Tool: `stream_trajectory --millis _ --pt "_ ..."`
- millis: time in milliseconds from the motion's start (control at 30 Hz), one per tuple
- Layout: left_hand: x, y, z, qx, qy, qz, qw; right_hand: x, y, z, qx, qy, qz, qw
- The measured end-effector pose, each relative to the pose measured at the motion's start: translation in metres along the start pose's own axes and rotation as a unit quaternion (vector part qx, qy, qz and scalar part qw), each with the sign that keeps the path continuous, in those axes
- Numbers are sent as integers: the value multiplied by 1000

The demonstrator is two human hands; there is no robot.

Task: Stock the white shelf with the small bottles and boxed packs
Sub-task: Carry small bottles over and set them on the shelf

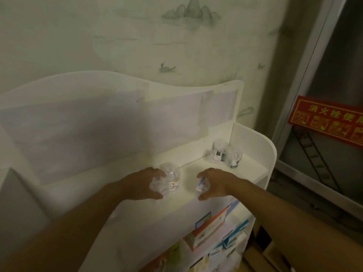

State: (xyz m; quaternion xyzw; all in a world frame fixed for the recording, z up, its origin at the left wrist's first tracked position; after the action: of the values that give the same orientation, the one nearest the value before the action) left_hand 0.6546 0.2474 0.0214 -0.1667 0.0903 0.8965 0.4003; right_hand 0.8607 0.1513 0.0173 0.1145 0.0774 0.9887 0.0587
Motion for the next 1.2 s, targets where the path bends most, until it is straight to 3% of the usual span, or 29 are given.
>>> stream_trajectory --millis 233,367,533,700,867,1200 --pt "-43 -28 -12 14 93 -1 996 -35 -16 5 13 9 12 1000" --pt "-85 -64 -33 29 53 -3 998 -69 -11 13 8 15 27 999" --pt "-126 -124 -59 -53 19 43 997 -131 11 21 5 -32 15 999" --pt "-141 -168 -90 -70 49 117 989 -183 37 31 -16 -37 15 999" --pt "-151 -189 -91 -119 15 138 983 -230 62 37 -34 -55 -18 998" --pt "-159 -198 -93 -33 0 118 992 -249 75 42 -21 -54 -35 998"
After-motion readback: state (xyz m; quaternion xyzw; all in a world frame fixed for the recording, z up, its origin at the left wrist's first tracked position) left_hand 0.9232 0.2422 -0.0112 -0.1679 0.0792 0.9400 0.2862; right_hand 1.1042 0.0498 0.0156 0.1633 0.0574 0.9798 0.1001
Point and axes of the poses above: each hand's wrist, its own y-axis away from the middle knuckle, its own z-axis out of the back of the hand, x = y × z, the point moved 8 cm from there along -y, towards the middle knuckle, and after that the axes turned 5 degrees about -x, right-handed, at the moved point
